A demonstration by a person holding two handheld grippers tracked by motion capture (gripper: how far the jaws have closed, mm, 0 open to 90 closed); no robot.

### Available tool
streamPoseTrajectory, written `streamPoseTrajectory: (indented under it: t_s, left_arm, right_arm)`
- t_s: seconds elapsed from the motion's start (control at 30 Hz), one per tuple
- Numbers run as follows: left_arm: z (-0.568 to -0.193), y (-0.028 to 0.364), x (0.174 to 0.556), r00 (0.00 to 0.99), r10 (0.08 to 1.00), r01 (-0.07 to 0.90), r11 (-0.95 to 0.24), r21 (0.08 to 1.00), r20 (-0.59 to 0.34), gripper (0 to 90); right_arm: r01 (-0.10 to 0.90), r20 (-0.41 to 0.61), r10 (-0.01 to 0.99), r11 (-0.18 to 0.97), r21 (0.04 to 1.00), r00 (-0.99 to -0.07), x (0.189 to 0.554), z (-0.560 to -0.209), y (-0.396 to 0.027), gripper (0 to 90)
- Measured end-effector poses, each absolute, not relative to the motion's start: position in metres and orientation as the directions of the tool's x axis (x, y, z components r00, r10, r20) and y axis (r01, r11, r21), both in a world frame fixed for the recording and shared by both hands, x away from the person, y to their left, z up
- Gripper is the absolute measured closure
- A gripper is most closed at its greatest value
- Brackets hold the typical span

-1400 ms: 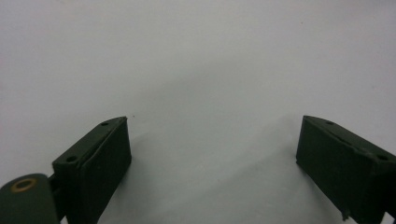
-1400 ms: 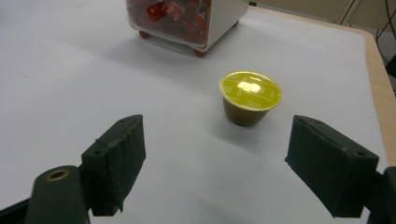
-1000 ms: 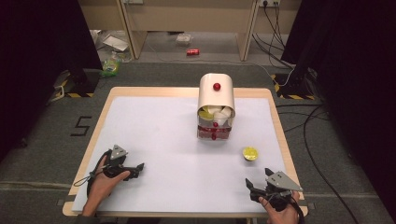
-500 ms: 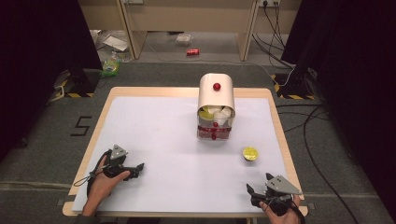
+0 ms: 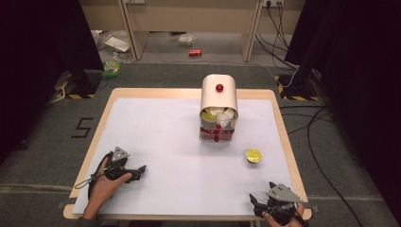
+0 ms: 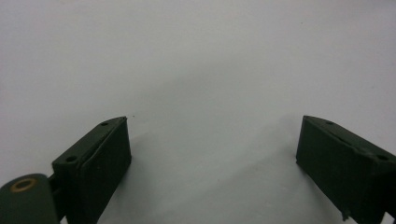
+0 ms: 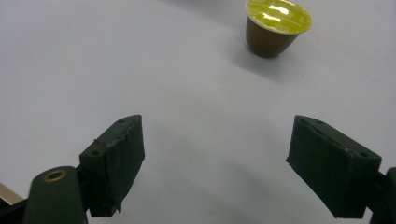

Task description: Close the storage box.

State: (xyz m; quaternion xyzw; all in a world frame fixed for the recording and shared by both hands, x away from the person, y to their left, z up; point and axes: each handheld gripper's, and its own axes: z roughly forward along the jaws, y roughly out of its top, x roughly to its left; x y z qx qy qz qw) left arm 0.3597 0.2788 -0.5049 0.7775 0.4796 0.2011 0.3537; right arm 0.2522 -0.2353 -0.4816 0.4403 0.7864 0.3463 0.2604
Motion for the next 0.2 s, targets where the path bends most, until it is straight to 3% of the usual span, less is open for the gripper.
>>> streamPoseTrajectory:
  t_s: [0.2]
  left_arm:
    - [-0.505,0.2786,0.3596,0.459,0.888,0.603,-0.29,0.743,-0.026,9.2]
  right_arm:
    - [0.527,-0.104,0.871,0.382,0.759,-0.481,0.251,-0.4854,-0.2368,18.9]
